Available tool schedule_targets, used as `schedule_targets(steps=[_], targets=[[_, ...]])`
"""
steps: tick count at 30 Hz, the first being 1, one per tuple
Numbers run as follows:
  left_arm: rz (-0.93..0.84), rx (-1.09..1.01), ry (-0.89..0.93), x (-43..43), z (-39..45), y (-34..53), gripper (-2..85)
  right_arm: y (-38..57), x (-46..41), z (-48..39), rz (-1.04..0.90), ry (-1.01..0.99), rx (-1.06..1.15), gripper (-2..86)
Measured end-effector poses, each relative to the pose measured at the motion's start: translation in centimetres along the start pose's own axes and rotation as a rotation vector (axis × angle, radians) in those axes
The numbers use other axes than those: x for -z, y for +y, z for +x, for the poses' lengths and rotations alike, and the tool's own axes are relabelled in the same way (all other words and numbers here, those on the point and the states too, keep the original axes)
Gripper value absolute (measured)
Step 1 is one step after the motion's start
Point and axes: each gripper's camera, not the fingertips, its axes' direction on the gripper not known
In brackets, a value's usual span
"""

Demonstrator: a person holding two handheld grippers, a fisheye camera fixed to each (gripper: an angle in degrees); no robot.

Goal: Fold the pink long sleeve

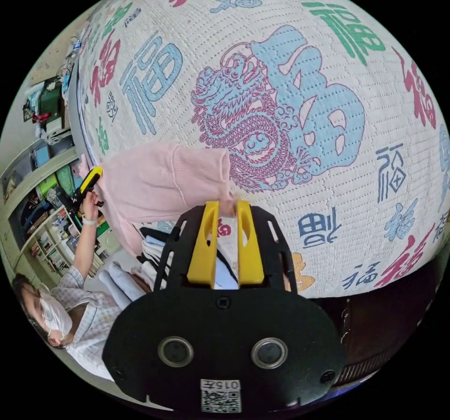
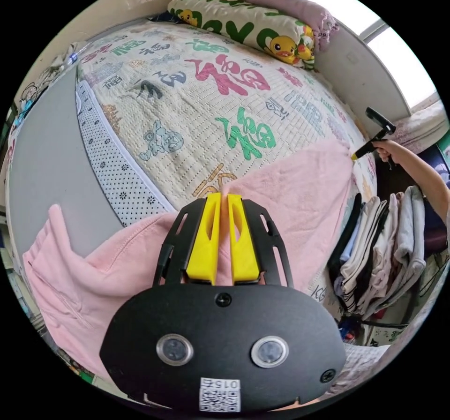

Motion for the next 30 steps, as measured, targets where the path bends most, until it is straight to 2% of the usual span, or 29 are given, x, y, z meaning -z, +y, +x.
schedule_targets(steps=[2,5,7,9,10,12,14,15,18,22,27,30], targets=[[0.128,0.046,0.006,2.3,-1.4,4.4,6.9,3.4,0.3,-1.4,0.066,0.041,0.062,4.6],[0.349,0.244,0.166,5.0,-9.1,13.9,6.2,10.9,1.3,-3.2,0.156,0.054,0.159,4.8],[0.553,0.434,0.322,4.9,-18.2,23.4,4.6,17.9,2.0,-4.7,0.170,0.024,0.240,5.0],[0.725,0.571,0.372,3.6,-25.1,31.4,3.6,23.6,2.4,-5.9,0.160,-0.010,0.307,5.0],[0.805,0.678,0.353,2.1,-29.1,36.5,3.0,27.5,2.7,-6.8,0.147,-0.037,0.355,5.0],[0.837,0.806,0.251,-1.3,-33.9,42.9,2.6,33.7,3.2,-8.4,0.114,-0.079,0.436,5.1],[0.726,0.833,0.145,-6.4,-37.1,46.5,2.7,40.1,3.3,-10.3,0.074,-0.113,0.529,5.1],[0.610,0.819,0.068,-10.8,-38.4,47.9,3.6,44.5,3.3,-11.8,0.049,-0.118,0.616,5.4],[0.346,0.695,-0.162,-22.9,-38.6,50.3,7.2,55.1,2.8,-15.3,0.012,-0.109,0.807,6.6],[0.166,0.453,-0.180,-37.5,-35.5,54.3,8.7,67.3,0.2,-19.2,-0.013,-0.057,0.957,7.4],[0.059,0.258,-0.104,-47.7,-31.7,58.4,12.4,75.0,-5.5,-22.1,-0.084,0.049,0.956,8.2],[0.077,0.161,-0.127,-50.9,-29.6,60.0,13.3,76.8,-9.2,-23.3,-0.075,0.116,0.903,10.1]])
